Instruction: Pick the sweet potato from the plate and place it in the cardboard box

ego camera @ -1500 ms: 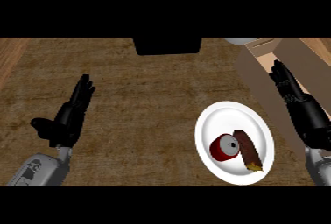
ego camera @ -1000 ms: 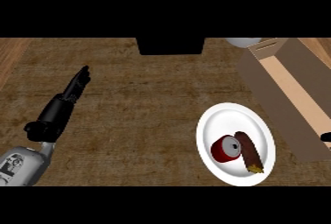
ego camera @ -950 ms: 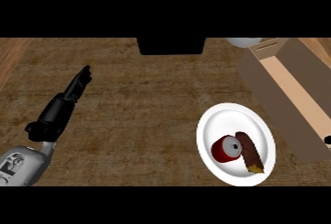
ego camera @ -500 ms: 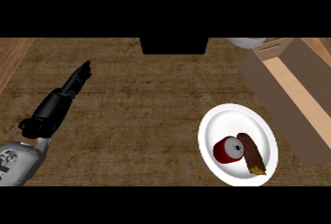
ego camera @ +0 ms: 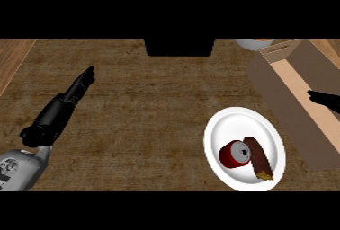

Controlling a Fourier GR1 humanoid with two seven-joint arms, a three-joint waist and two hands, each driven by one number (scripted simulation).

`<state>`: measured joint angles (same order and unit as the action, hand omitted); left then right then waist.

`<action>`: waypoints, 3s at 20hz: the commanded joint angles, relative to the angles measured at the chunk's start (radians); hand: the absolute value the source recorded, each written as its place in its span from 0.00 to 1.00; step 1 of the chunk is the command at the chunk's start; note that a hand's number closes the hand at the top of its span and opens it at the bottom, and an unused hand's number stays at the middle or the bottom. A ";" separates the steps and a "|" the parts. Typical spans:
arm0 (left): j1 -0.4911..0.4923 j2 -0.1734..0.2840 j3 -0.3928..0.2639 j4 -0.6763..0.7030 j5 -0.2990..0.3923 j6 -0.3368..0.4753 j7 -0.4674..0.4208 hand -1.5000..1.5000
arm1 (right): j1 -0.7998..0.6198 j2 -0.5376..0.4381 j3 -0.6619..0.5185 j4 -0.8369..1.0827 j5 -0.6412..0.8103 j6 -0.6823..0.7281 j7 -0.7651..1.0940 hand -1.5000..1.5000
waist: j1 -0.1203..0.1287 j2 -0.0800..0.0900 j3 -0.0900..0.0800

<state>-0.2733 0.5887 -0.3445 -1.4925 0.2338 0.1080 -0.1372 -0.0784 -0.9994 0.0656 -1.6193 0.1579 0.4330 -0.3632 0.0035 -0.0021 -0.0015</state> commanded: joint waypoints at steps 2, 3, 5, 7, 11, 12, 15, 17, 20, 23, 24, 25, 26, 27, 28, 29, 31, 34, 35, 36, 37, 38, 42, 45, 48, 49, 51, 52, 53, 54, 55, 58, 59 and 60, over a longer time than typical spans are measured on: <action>-0.007 0.001 0.027 -0.022 -0.001 -0.022 0.025 0.50 | -0.070 0.019 0.110 -0.156 0.087 0.059 0.224 0.00 | 0.008 0.001 0.000; -0.009 -0.001 0.029 -0.005 -0.016 -0.016 0.028 0.50 | -0.032 -0.017 0.096 -0.210 0.103 0.070 0.236 0.00 | -0.006 -0.001 0.000; -0.037 -0.043 0.020 0.004 -0.033 -0.001 0.051 0.50 | -0.047 0.043 0.152 -0.256 0.135 0.078 0.355 0.00 | -0.005 0.001 0.001; 0.001 -0.028 0.045 0.015 -0.027 -0.033 0.011 0.50 | -0.016 0.042 0.160 -0.348 0.132 0.119 0.433 0.00 | -0.008 -0.001 0.000; -0.007 -0.055 0.042 -0.053 -0.060 -0.015 0.092 0.50 | -0.076 0.113 0.190 -0.396 0.102 0.220 0.633 0.00 | -0.001 0.000 0.001; 0.024 -0.066 0.056 -0.027 -0.069 -0.033 0.024 0.50 | -0.047 0.156 0.224 -0.394 0.156 0.194 0.637 0.00 | -0.002 0.001 0.001; -0.056 -0.124 0.055 0.048 -0.110 -0.027 0.074 0.50 | -0.012 0.180 0.222 -0.402 0.174 0.227 0.640 0.00 | -0.011 0.002 0.001; 0.044 -0.082 0.112 0.033 -0.089 -0.095 -0.029 0.50 | 0.001 0.232 0.222 -0.414 0.181 0.243 0.682 0.00 | -0.005 0.002 0.001; 0.031 -0.083 0.127 -0.015 -0.091 -0.121 0.048 0.50 | -0.019 0.275 0.245 -0.456 0.224 0.288 0.783 0.00 | -0.005 0.001 0.001; 0.017 -0.138 0.125 -0.011 -0.148 -0.087 0.068 0.50 | 0.042 0.268 0.241 -0.358 0.393 0.192 0.587 0.00 | -0.007 0.002 0.002; 0.025 -0.123 0.146 -0.049 -0.149 -0.106 0.101 0.50 | -0.017 0.281 0.194 -0.385 0.338 0.268 0.653 0.00 | -0.004 0.001 0.002; 0.027 -0.114 0.148 -0.057 -0.129 -0.135 0.081 0.50 | -0.040 0.372 0.312 -0.355 0.415 0.219 0.718 0.00 | 0.001 0.002 0.002; -0.024 -0.200 0.115 0.074 -0.194 -0.081 0.026 0.50 | 0.015 0.340 0.282 -0.349 0.435 0.188 0.632 0.00 | -0.010 0.003 0.002; 0.037 -0.169 0.142 -0.021 -0.190 -0.117 0.044 0.50 | -0.036 0.391 0.273 -0.331 0.426 0.239 0.674 0.00 | -0.002 0.002 0.002; -0.011 -0.180 0.160 0.031 -0.190 -0.131 0.054 0.50 | -0.042 0.397 0.268 -0.305 0.444 0.243 0.670 0.00 | -0.004 0.003 0.002; 0.039 -0.192 0.166 -0.014 -0.195 -0.135 0.048 0.50 | -0.030 0.378 0.234 -0.330 0.448 0.267 0.636 0.00 | -0.003 0.002 0.002; 0.056 -0.181 0.184 -0.011 -0.191 -0.160 0.027 0.50 | -0.036 0.393 0.281 -0.263 0.518 0.241 0.605 0.00 | -0.002 0.002 0.002; 0.017 -0.192 0.202 -0.031 -0.207 -0.179 0.097 0.50 | -0.018 0.429 0.278 -0.233 0.570 0.218 0.602 0.00 | -0.003 0.002 0.002; 0.087 -0.186 0.197 -0.097 -0.207 -0.173 0.084 0.50 | -0.079 0.426 0.278 -0.194 0.581 0.245 0.600 0.00 | 0.003 0.002 0.002; 0.069 -0.171 0.234 -0.047 -0.193 -0.223 0.058 0.50 | -0.030 0.436 0.277 -0.199 0.609 0.217 0.585 0.00 | -0.002 0.002 0.002; 0.042 -0.169 0.256 -0.007 -0.197 -0.223 0.021 0.50 | -0.033 0.394 0.268 -0.163 0.634 0.187 0.511 0.00 | -0.003 0.003 0.002; 0.029 -0.208 0.243 -0.026 -0.222 -0.213 0.079 0.50 | -0.009 0.448 0.265 -0.192 0.640 0.187 0.535 0.00 | -0.005 0.002 0.002; 0.093 -0.233 0.223 -0.119 -0.275 -0.195 0.086 0.50 | 0.019 0.467 0.278 -0.131 0.698 0.135 0.477 0.00 | -0.002 0.001 0.002; 0.040 -0.251 0.279 -0.015 -0.279 -0.240 0.046 0.50 | -0.040 0.492 0.224 -0.140 0.674 0.249 0.471 0.00 | -0.005 0.002 0.001; -0.006 -0.266 0.279 -0.025 -0.292 -0.230 0.115 0.50 | -0.034 0.504 0.258 -0.034 0.735 0.168 0.407 0.00 | -0.004 0.003 0.002; 0.070 -0.267 0.288 -0.032 -0.296 -0.262 0.034 0.50 | -0.041 0.545 0.252 -0.060 0.736 0.206 0.440 0.00 | -0.002 0.002 0.002; 0.043 -0.237 0.333 -0.020 -0.280 -0.296 0.041 0.50 | -0.023 0.510 0.230 -0.005 0.769 0.149 0.371 0.00 | -0.003 0.002 0.002; 0.017 -0.301 0.275 -0.020 -0.325 -0.238 0.085 0.50 | -0.038 0.565 0.271 0.029 0.814 0.112 0.422 0.00 | -0.003 0.003 0.002; 0.051 -0.250 0.330 -0.065 -0.266 -0.300 0.088 0.50 | 0.009 0.498 0.237 0.008 0.818 0.100 0.371 0.00 | -0.003 0.002 0.002; 0.149 -0.265 0.302 -0.119 -0.302 -0.286 0.050 0.50 | 0.007 0.521 0.244 -0.014 0.819 0.138 0.397 0.00 | -0.001 0.001 0.002; 0.044 -0.271 0.329 -0.064 -0.298 -0.286 0.069 0.50 | -0.007 0.551 0.262 0.040 0.854 0.100 0.398 0.00 | -0.003 0.002 0.002; 0.011 -0.302 0.326 0.010 -0.338 -0.288 0.049 0.50 | -0.005 0.533 0.199 0.032 0.847 0.131 0.364 0.00 | -0.006 0.002 0.002; 0.075 -0.316 0.311 -0.048 -0.354 -0.284 0.040 0.50 | -0.040 0.565 0.193 0.086 0.854 0.121 0.352 0.00 | -0.003 0.002 0.002; 0.062 -0.286 0.357 0.003 -0.314 -0.320 0.010 0.50 | 0.002 0.514 0.172 0.083 0.842 0.096 0.292 0.00 | -0.004 0.002 0.002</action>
<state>-0.2136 0.2998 -0.0239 -1.5271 -0.0864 -0.1797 -0.0874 -0.0879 -0.4649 0.2778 -1.5833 0.9894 0.5524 -0.0010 -0.0002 0.0000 0.0001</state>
